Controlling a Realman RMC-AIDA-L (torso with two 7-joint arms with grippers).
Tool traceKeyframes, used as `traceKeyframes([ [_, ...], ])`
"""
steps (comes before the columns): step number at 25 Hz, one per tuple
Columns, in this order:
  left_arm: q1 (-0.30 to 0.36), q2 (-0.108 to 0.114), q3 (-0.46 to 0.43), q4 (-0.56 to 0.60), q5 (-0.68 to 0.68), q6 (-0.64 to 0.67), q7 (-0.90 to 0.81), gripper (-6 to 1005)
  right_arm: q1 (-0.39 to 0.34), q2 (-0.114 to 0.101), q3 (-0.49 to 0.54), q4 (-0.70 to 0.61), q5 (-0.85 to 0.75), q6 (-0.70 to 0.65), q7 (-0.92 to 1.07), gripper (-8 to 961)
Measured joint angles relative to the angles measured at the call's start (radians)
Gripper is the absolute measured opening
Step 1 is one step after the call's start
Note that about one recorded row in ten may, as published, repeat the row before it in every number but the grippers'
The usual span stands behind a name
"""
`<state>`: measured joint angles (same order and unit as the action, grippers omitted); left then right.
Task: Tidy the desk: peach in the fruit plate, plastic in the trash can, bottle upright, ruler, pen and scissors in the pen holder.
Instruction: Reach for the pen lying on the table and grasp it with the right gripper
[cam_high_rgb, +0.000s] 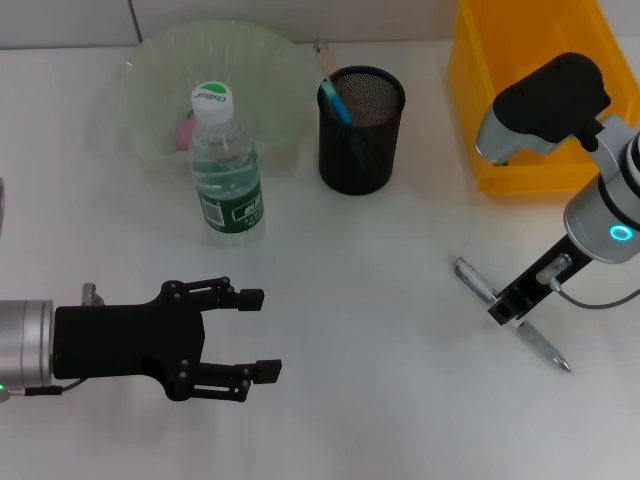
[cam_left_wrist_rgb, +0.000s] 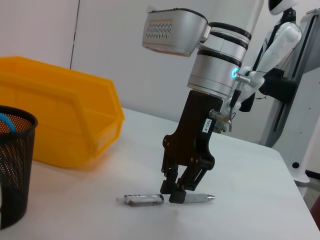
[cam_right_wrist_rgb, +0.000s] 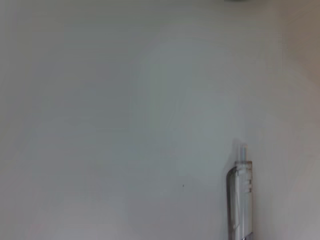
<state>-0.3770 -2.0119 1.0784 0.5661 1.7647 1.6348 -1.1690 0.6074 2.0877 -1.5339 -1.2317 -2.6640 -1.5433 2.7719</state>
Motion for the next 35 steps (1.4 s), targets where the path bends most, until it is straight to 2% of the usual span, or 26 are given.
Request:
traceKeyframes([
  [10, -0.002, -0.002, -0.002, -0.001, 0.001, 0.000, 0.005, 859, 0.000, 0.000, -0.003, 0.000, -0.014, 0.000, 0.000, 228],
  [20, 0.003, -0.002, -0.008, 0.000, 0.001, -0.001, 0.005, 859, -0.003, 0.000, -0.010, -0.014, -0.014, 0.000, -0.003, 49],
  [23, 0.006, -0.002, -0.008, -0.001, 0.001, -0.001, 0.005, 859, -0.028, 0.000, -0.004, -0.070, -0.012, -0.001, -0.007, -1],
  [29, 0.009, -0.002, -0.008, -0.002, 0.001, -0.001, 0.003, 859, -0.041, 0.000, 0.001, -0.128, -0.009, -0.049, -0.009, 5],
  [35, 0.010, -0.003, -0.005, -0.002, 0.001, -0.001, 0.006, 859, -0.043, 0.000, -0.008, -0.128, -0.010, -0.057, -0.006, 79],
])
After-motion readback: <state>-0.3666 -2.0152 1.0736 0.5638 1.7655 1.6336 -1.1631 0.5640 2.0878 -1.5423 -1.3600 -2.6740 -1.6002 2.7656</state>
